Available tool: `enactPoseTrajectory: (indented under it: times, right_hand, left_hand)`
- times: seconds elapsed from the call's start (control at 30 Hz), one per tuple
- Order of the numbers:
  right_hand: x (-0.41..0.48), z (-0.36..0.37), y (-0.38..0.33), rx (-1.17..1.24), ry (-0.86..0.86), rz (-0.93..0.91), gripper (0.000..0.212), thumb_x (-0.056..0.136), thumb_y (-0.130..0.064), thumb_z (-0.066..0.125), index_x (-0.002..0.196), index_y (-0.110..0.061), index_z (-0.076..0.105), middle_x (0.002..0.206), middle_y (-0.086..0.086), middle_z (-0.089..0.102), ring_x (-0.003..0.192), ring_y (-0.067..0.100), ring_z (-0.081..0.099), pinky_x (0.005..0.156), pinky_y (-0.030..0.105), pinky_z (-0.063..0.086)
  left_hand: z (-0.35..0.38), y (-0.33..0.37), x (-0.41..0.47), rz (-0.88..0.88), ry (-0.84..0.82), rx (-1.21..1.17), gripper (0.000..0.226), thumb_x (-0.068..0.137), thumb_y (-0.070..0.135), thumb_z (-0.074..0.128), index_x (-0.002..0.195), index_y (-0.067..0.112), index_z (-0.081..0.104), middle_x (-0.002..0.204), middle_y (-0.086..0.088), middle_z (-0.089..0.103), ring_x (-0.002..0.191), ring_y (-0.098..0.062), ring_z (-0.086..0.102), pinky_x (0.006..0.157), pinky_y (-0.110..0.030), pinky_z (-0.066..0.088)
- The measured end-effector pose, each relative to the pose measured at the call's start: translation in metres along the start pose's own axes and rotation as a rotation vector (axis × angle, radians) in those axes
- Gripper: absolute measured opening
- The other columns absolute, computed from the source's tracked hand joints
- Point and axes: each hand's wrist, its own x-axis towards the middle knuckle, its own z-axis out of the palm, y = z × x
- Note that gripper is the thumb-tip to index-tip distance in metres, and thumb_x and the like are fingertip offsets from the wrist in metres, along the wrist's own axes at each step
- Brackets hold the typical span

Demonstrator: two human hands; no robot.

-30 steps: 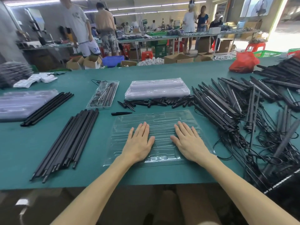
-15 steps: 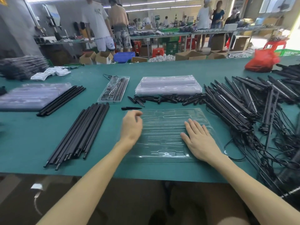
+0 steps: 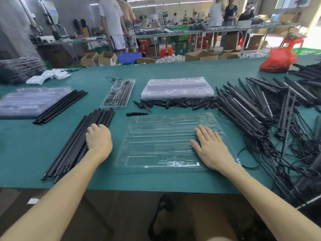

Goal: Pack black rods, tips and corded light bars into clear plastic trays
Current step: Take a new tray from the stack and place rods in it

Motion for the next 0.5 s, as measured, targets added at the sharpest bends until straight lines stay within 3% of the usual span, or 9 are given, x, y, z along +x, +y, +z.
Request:
enactPoseTrajectory:
  times: [0.23, 0.4, 0.5]
  right_hand:
    - [0.000, 0.001, -0.001, 0.008, 0.012, 0.008, 0.067, 0.105, -0.055, 0.015, 0.161, -0.019, 0.004, 0.169, -0.002, -0.003, 0.154, 0.013, -0.007, 0.125, 0.037, -0.007]
    - [-0.001, 0.000, -0.003, 0.017, 0.016, 0.009, 0.066, 0.105, -0.054, 0.016, 0.161, -0.020, 0.005, 0.169, -0.003, -0.002, 0.154, 0.012, -0.007, 0.125, 0.038, -0.005]
    - [-0.002, -0.001, -0.005, 0.014, 0.020, 0.011, 0.066, 0.106, -0.053, 0.017, 0.161, -0.020, 0.005, 0.169, -0.002, -0.002, 0.154, 0.013, -0.007, 0.126, 0.038, -0.005]
  left_hand:
    - [-0.001, -0.003, -0.001, 0.039, -0.062, -0.039, 0.027, 0.097, 0.006, 0.056, 0.121, -0.006, 0.053, 0.122, -0.025, 0.055, 0.108, -0.038, 0.058, 0.080, -0.041, 0.050]
    - [-0.013, -0.005, 0.003, 0.086, 0.069, -0.197, 0.020, 0.097, 0.007, 0.047, 0.107, -0.007, 0.058, 0.109, -0.025, 0.060, 0.098, -0.044, 0.059, 0.069, -0.045, 0.037]
    - [-0.036, -0.001, 0.007, 0.100, 0.123, -0.301, 0.019, 0.097, 0.011, 0.048, 0.102, -0.004, 0.059, 0.105, -0.025, 0.063, 0.093, -0.044, 0.061, 0.071, -0.044, 0.039]
